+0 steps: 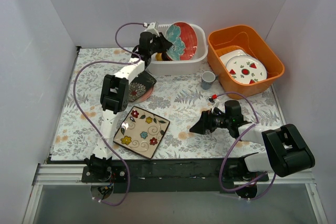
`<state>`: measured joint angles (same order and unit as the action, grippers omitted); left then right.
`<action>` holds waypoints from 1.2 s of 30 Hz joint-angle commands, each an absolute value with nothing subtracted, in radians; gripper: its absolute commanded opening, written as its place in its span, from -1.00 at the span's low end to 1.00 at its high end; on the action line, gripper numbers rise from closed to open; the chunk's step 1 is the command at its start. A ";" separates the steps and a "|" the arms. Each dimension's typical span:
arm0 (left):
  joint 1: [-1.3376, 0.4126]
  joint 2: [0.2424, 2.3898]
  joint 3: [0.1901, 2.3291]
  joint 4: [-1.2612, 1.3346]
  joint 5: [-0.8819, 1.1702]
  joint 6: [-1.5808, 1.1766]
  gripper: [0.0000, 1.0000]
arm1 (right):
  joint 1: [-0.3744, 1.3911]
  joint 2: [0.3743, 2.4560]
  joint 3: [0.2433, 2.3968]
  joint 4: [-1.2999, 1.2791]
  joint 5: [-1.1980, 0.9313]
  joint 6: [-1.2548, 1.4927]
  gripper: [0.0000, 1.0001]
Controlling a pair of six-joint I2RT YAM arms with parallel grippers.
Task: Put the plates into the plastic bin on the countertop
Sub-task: Place the plate in the plastic bin.
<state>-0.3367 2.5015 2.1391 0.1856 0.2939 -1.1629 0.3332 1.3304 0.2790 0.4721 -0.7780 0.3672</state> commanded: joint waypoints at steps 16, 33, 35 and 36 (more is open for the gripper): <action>-0.360 2.415 2.181 0.264 0.282 -1.080 -0.98 | 0.331 1.267 0.242 0.357 -0.742 0.357 0.94; -0.360 2.321 2.072 0.239 0.204 -1.083 0.26 | 0.331 1.080 0.209 0.242 -0.681 0.362 0.95; -0.360 2.313 2.074 0.232 0.204 -1.080 0.34 | 0.331 1.072 0.203 0.247 -0.681 0.371 0.95; -0.360 2.312 2.072 0.230 0.204 -1.078 0.36 | 0.331 1.069 0.201 0.248 -0.681 0.371 0.95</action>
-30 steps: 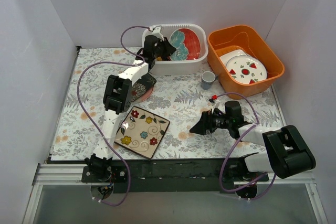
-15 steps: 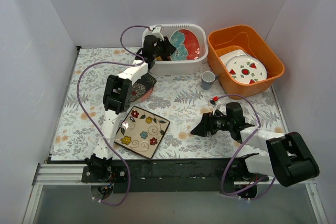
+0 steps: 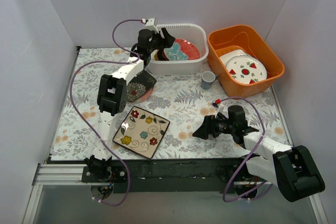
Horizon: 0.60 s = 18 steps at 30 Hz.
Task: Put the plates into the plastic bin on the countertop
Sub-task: Place the plate in the plastic bin.
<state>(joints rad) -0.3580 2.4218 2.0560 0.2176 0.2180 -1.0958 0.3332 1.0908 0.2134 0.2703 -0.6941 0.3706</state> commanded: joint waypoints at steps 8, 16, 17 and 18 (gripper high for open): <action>-0.360 2.261 2.045 0.199 0.239 -1.068 0.50 | 0.331 1.065 0.201 0.259 -0.683 0.380 0.96; -0.360 2.094 1.865 0.241 0.276 -1.118 0.83 | 0.331 1.114 0.253 0.256 -0.730 0.356 0.96; -0.360 2.082 1.838 0.242 0.293 -1.132 0.84 | 0.333 1.121 0.271 0.253 -0.739 0.351 0.96; -0.360 2.068 1.827 0.242 0.298 -1.143 0.86 | 0.333 1.126 0.281 0.249 -0.755 0.347 0.96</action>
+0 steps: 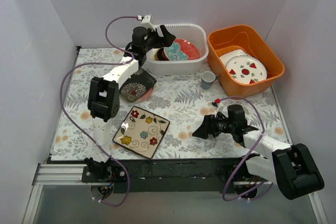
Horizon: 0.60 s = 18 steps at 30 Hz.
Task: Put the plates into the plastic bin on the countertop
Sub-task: Place the plate in the plastic bin.
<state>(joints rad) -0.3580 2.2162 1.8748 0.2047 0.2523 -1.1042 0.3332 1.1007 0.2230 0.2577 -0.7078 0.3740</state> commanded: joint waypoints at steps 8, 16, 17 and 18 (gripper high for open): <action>-0.359 1.885 1.585 0.329 0.348 -1.198 0.96 | 0.333 1.206 0.337 0.241 -0.805 0.295 0.96; -0.359 1.734 1.424 0.356 0.353 -1.255 0.96 | 0.334 1.229 0.360 0.239 -0.827 0.282 0.96; -0.359 1.726 1.420 0.333 0.360 -1.256 0.96 | 0.333 1.227 0.364 0.238 -0.825 0.284 0.96; -0.359 1.715 1.411 0.324 0.364 -1.258 0.96 | 0.333 1.229 0.365 0.239 -0.824 0.284 0.96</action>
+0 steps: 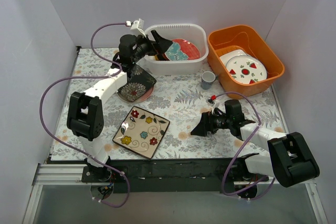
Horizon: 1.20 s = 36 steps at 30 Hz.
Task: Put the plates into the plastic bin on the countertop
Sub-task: Place the plate in the plastic bin, then move the plate to the center of the board.
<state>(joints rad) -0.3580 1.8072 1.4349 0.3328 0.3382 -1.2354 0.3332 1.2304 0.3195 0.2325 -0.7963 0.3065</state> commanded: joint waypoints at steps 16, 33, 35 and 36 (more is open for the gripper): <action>-0.341 1.246 0.891 0.301 0.172 -1.258 0.96 | 0.377 1.276 0.396 0.256 -0.802 0.318 0.92; -0.342 0.977 0.462 0.129 0.094 -1.451 0.96 | 0.554 1.439 0.474 0.379 -0.689 0.431 0.89; -0.341 0.925 0.440 0.089 0.046 -1.468 0.96 | 0.566 1.460 0.488 0.396 -0.690 0.445 0.89; -0.341 0.910 0.437 0.074 0.032 -1.470 0.96 | 0.571 1.482 0.494 0.406 -0.690 0.448 0.89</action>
<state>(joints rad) -0.3435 1.0054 0.4583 0.1204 0.1265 -1.4284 0.5488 1.4322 0.4442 0.3260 -0.7090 0.4175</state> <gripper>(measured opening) 0.981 0.948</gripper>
